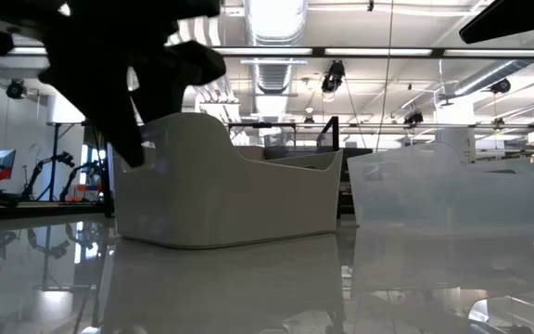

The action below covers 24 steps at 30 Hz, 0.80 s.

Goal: Stack baskets on shelf by color
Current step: Stack the bottom gray bin on top of the gray bin on the shelf

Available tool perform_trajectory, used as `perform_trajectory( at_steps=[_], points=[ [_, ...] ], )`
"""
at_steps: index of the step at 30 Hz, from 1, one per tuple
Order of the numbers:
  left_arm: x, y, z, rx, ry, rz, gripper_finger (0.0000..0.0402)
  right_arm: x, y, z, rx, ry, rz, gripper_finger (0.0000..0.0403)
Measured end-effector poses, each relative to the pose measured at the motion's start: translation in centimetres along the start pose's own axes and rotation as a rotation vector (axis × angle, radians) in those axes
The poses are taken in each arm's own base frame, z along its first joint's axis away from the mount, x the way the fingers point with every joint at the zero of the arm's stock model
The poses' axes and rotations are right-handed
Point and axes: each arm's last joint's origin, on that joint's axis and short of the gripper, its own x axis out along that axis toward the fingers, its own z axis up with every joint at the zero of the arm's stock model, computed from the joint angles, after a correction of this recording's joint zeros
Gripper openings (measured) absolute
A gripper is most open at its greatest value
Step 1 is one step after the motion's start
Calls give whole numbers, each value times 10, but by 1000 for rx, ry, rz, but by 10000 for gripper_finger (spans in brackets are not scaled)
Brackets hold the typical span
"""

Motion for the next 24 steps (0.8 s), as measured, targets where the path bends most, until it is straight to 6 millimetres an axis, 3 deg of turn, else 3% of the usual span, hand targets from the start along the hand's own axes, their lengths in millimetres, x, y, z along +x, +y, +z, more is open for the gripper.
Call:
perform_trajectory(
  at_steps=[8,20,24],
  points=[
    [15,7,-1,-40,-76,-38,44,0,0,0,6,-1,1,59],
    [34,3,-4,-45,-90,-54,30,0,1,0,12,-2,4,59],
    [35,2,-2,-54,-77,-62,5,0,1,0,13,-2,5,59]
  ],
)
